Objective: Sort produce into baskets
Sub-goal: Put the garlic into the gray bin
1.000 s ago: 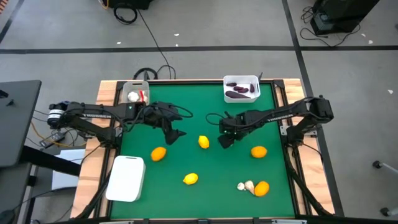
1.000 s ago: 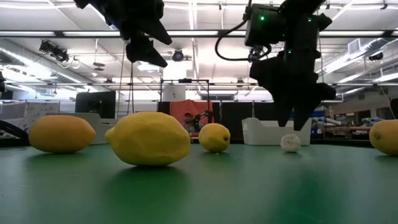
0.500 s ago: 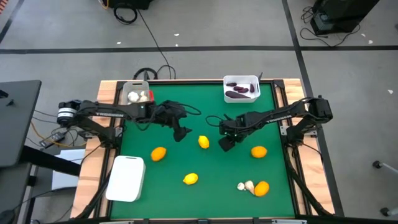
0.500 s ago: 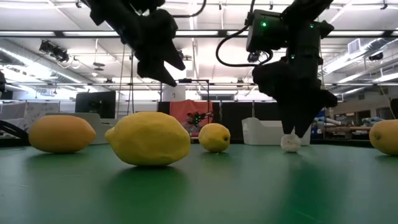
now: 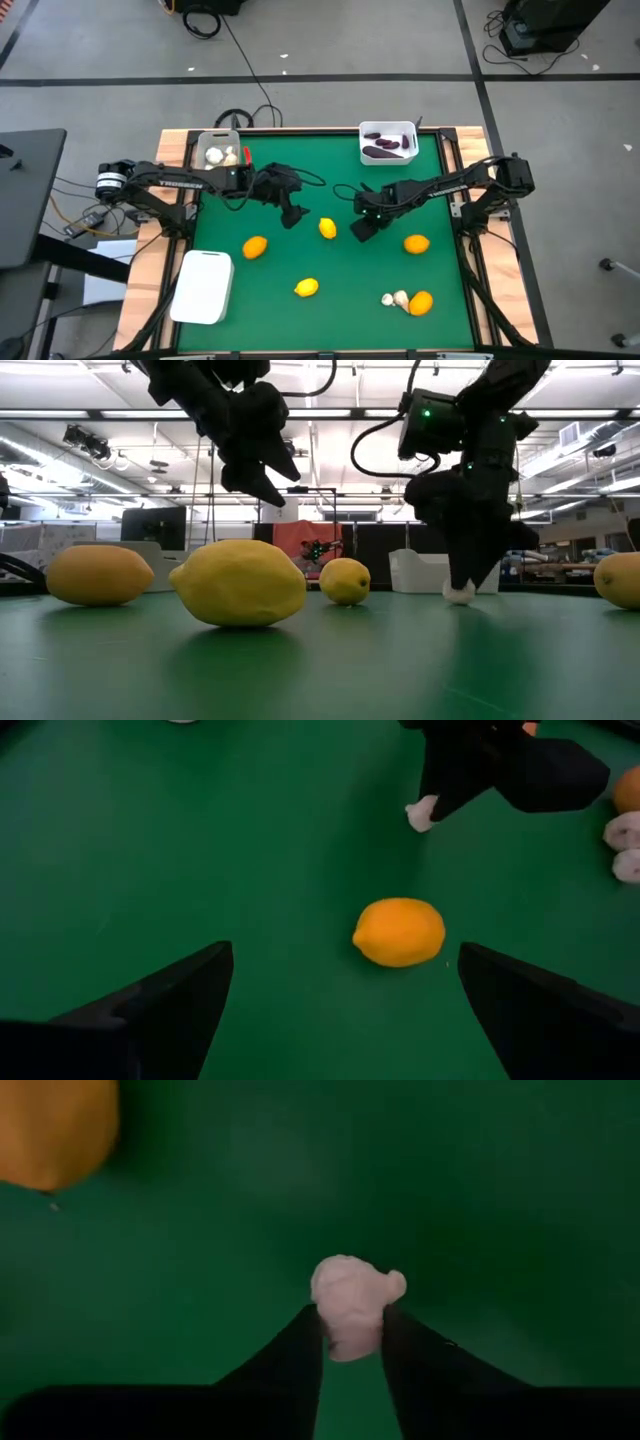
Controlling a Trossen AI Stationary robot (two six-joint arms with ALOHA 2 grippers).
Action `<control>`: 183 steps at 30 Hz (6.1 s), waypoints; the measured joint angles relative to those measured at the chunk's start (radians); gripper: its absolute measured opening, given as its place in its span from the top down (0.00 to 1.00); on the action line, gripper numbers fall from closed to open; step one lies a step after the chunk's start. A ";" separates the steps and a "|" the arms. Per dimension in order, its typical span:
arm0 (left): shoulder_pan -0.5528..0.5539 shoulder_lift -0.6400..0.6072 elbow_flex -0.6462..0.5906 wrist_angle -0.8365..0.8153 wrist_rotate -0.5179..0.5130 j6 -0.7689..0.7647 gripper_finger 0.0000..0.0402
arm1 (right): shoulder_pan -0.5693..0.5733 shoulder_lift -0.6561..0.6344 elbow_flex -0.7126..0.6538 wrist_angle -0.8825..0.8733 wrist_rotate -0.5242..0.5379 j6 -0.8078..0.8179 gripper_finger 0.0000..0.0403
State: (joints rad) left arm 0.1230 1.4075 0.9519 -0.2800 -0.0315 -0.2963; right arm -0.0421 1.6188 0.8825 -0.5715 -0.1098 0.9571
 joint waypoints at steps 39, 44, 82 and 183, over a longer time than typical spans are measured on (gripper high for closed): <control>-0.090 0.000 0.000 0.158 -0.014 0.452 0.54 | -0.100 -0.001 0.000 0.956 -0.247 0.121 0.90; -0.090 0.000 0.000 0.159 -0.014 0.422 0.61 | -0.100 -0.001 0.000 0.959 -0.250 0.144 0.89; 0.571 -0.157 -0.058 -0.679 -0.494 -0.238 0.60 | -0.110 -0.001 0.001 0.652 -0.206 0.145 0.45; -0.263 -0.085 -0.090 0.218 0.071 0.033 0.29 | 0.678 0.090 0.367 -0.449 -0.033 0.401 0.30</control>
State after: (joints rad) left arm -0.1404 1.3224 0.8616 -0.0618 0.0395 -0.2630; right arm 0.6355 1.7090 1.2498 -1.0204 -0.1428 1.3579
